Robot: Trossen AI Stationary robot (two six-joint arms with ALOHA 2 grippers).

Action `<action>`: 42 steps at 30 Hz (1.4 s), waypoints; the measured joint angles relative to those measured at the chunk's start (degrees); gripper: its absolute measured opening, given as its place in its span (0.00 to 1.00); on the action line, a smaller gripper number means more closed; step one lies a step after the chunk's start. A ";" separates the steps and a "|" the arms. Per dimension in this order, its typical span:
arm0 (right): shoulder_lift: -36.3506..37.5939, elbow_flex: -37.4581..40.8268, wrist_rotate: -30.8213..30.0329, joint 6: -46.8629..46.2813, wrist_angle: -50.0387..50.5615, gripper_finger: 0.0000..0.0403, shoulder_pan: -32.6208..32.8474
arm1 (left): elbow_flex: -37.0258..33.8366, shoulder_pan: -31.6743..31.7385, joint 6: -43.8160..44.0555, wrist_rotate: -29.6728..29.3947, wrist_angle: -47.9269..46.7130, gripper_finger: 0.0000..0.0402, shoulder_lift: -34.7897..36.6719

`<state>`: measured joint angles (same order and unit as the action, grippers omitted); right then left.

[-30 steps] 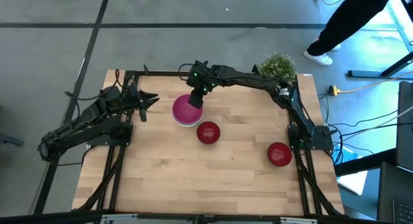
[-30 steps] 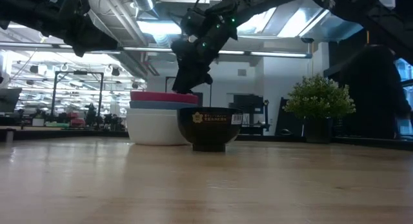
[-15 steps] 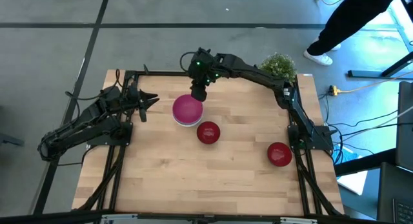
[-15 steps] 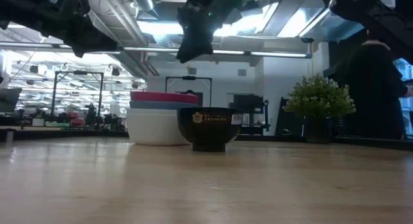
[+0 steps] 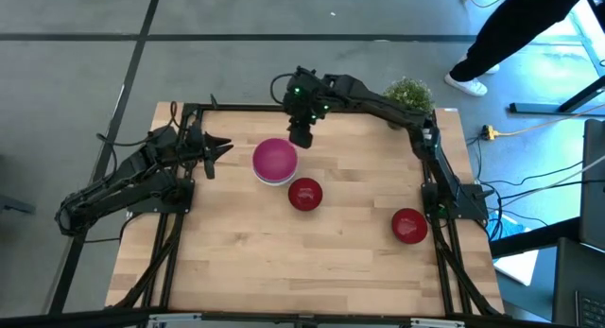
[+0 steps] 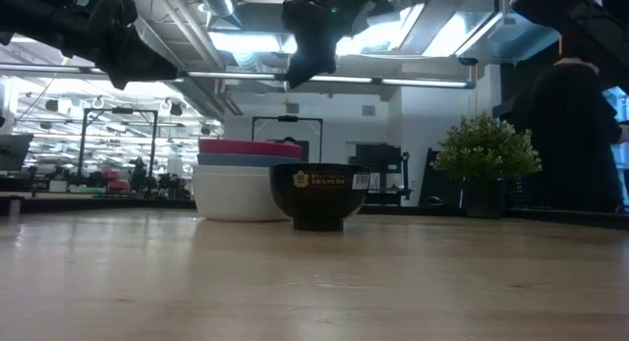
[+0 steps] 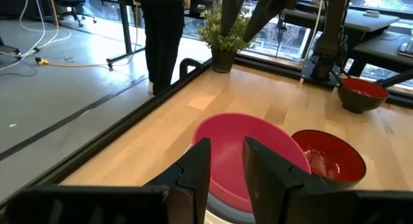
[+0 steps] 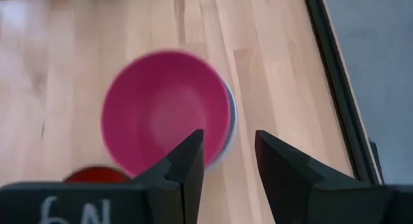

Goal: Nest bowls inside each other
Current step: Stack the right red bowl into the pink bowl

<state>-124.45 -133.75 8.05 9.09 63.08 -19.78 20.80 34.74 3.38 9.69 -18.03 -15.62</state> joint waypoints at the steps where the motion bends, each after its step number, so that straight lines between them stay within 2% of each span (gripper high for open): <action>1: 0.30 0.00 -0.02 0.23 1.69 0.34 -0.35 | 0.00 0.00 0.03 0.00 -0.34 0.21 0.00; 6: 1.96 0.02 -0.40 0.62 6.91 0.34 -1.53 | 0.00 0.00 0.11 0.00 -0.60 0.21 0.00; 8: 2.91 0.02 0.87 0.64 5.60 0.34 -1.89 | 0.00 -0.02 0.11 0.00 -0.62 0.21 0.00; 13: 5.90 0.04 9.36 0.49 -6.54 0.34 -1.86 | 0.00 -0.01 0.80 0.02 -0.62 0.21 0.02; 18: 7.29 0.04 10.89 0.64 -17.59 0.30 -1.30 | 0.00 0.00 1.35 0.03 -0.62 0.21 0.00; 22: 7.31 0.04 17.70 0.79 -23.04 0.27 -1.28 | 0.00 0.00 2.55 0.24 -0.62 0.21 0.00; 37: 7.42 0.07 18.53 3.61 -8.85 0.19 -3.55 | 0.00 -0.02 5.09 2.01 -0.62 0.21 0.00; 42: 9.60 0.07 17.28 5.21 -0.69 0.17 -5.02 | 0.00 -0.02 5.11 2.00 -0.61 0.21 0.00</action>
<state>-114.85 -133.69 25.34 14.30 62.40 -24.79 20.80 34.73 8.49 11.70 -18.64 -15.62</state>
